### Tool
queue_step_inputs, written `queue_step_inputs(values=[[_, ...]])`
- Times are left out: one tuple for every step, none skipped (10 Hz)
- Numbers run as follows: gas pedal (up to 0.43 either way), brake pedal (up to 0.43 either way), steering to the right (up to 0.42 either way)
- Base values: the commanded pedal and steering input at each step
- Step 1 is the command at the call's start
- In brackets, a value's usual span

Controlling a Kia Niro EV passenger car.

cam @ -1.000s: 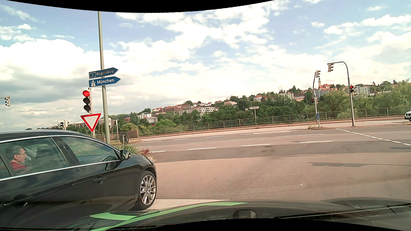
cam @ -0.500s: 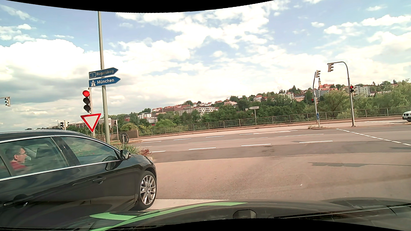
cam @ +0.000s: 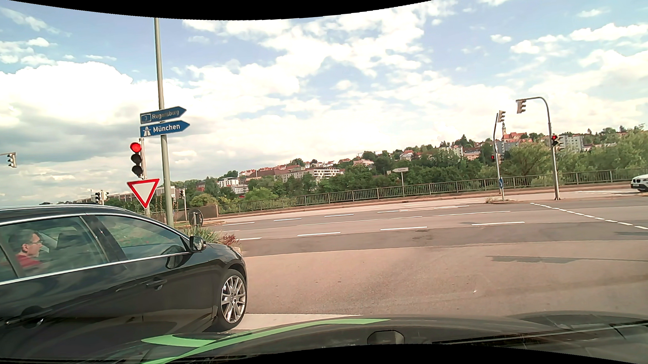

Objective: Follow the waypoints while adhering to traffic rules and regulations

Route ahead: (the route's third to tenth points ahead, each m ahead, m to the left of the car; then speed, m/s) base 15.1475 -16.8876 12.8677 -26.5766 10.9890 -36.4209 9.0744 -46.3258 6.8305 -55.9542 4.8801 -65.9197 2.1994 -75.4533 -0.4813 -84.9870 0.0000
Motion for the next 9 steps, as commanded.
queue_step_inputs(values=[[0.000,0.604,0.259],[0.000,0.604,0.259],[0.000,0.604,0.259],[0.000,0.604,0.259],[0.000,0.604,0.259],[0.000,0.604,0.259],[0.000,0.604,0.259],[0.000,0.604,0.259],[0.000,0.604,0.259]])
